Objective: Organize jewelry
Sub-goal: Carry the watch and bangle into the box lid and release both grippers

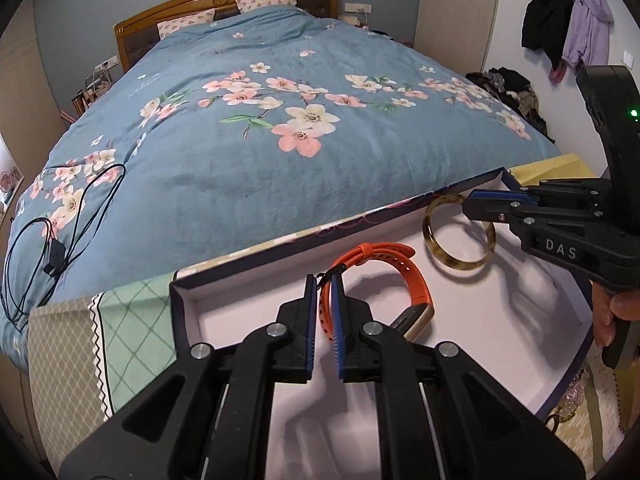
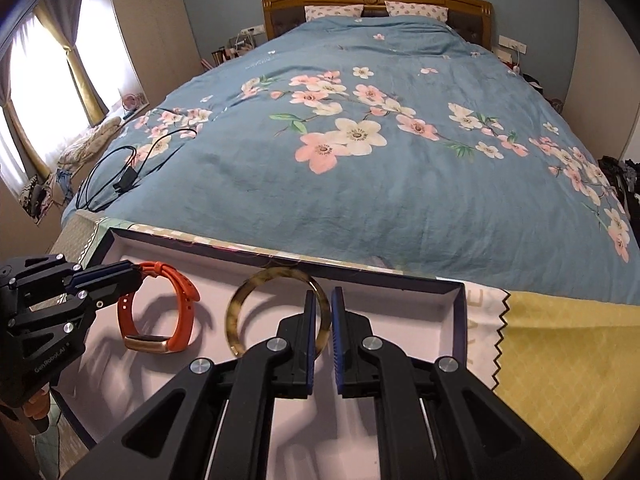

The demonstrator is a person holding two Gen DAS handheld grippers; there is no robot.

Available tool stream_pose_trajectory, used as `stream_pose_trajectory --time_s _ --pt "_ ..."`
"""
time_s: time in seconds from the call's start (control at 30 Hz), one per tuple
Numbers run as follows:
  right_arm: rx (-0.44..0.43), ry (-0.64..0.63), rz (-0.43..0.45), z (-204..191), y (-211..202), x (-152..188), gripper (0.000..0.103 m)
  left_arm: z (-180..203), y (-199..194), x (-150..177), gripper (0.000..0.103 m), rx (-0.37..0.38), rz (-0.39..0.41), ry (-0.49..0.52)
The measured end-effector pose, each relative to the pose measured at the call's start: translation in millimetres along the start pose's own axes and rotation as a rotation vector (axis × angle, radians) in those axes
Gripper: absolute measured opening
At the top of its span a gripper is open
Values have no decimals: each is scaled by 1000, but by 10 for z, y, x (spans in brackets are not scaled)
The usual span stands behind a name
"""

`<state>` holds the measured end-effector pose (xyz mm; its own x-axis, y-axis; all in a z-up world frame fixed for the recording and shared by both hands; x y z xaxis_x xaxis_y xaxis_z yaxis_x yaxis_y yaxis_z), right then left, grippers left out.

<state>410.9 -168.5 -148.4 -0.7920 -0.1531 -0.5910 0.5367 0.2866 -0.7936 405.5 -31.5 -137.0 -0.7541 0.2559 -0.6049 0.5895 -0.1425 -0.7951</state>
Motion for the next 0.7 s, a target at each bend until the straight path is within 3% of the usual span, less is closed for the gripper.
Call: stream_pose_trajectory --time_s 0.13,0.2,0.23,0.3,0.33,0.37,0.43,0.57,0.7 --pt "14 15 -6 25 35 -3 10 13 75 -73 7 -8 -14 6" --pt "16 42 18 60 -9 -28 24 18 106 -106 10 -21 -19 12" --pt "2 56 33 67 -52 -38 37 12 106 -109 11 -29 -15 13" --pt "-32 53 78 47 -210 -44 38 -5 103 -114 22 -38 -12 3" --pt "-41 48 92 39 -277 -39 39 -18 73 -117 32 -40 1 -8" --pt "-67 41 116 11 -399 -14 40 -34 19 -120 39 -46 26 -17" --pt "-108 22 149 -44 -608 52 45 -76 -122 -119 40 -74 82 -31" --pt "-165 -75 214 -177 -1105 353 52 -91 -616 -44 60 -63 223 -67" --pt "-192 -148 207 -248 -1372 782 52 -3 -1137 220 65 -50 330 -64"
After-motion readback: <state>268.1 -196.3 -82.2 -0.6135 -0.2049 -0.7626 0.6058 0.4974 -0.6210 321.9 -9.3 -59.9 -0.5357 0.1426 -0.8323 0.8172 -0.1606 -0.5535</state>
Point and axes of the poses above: each gripper's, at about its wrist camera, not at the fingertips, and y roughly the way its jaws point, z to its right, x to its underside, the point moved 9 cm from there along y, roughly the way its jaws point, and after that the axes turned 3 degrees about -x, right-handed, at the moved point
